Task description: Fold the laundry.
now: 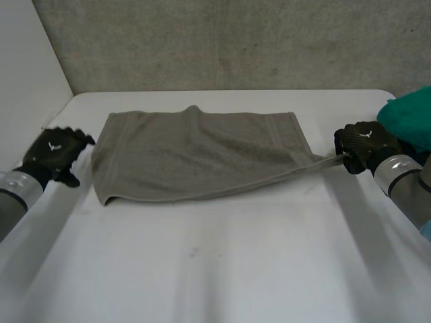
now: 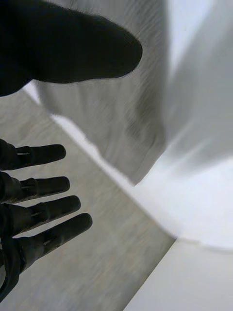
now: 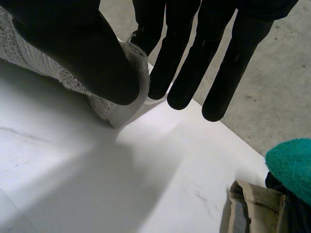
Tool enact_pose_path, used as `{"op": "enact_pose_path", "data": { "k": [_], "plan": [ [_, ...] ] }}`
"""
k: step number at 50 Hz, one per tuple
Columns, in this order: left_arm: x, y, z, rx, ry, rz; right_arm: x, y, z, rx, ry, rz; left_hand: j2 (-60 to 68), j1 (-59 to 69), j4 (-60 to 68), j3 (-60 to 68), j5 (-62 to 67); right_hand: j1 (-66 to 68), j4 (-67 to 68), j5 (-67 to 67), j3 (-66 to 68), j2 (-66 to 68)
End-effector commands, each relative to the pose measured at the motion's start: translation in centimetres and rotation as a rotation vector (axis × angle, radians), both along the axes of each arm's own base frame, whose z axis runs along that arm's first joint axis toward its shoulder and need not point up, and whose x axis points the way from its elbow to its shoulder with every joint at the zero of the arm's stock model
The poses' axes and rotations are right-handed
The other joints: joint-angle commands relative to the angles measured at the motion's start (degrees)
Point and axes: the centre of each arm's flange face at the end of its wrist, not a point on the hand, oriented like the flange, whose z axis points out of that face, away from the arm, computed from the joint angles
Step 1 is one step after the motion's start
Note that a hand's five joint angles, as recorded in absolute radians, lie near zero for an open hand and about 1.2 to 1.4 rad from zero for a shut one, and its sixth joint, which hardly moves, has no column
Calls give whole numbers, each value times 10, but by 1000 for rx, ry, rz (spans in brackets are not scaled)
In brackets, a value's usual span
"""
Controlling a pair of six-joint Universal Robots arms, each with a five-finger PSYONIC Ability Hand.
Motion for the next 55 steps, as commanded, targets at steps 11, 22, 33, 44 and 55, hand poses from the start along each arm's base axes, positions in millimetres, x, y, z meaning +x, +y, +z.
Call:
{"op": "enact_pose_path", "data": {
  "k": [11,22,33,44,55],
  "plan": [
    [-22,11,-15,71,77,-55,3,2,-9,21,12,9,84,80,88,84,89,154,114,113,117,126],
    [-45,12,-34,88,65,-33,1,2,-8,19,12,4,131,127,135,131,136,154,114,113,117,126],
    [-42,5,-33,72,56,14,-1,0,-8,19,13,-2,224,220,228,224,228,154,114,113,117,126],
    [-32,14,-14,89,69,28,-1,0,-8,18,15,-3,140,136,144,140,144,154,114,113,117,126],
    [-33,31,-26,156,73,-5,3,3,-11,25,17,10,97,94,102,98,102,154,114,113,117,126]
  ]
}}
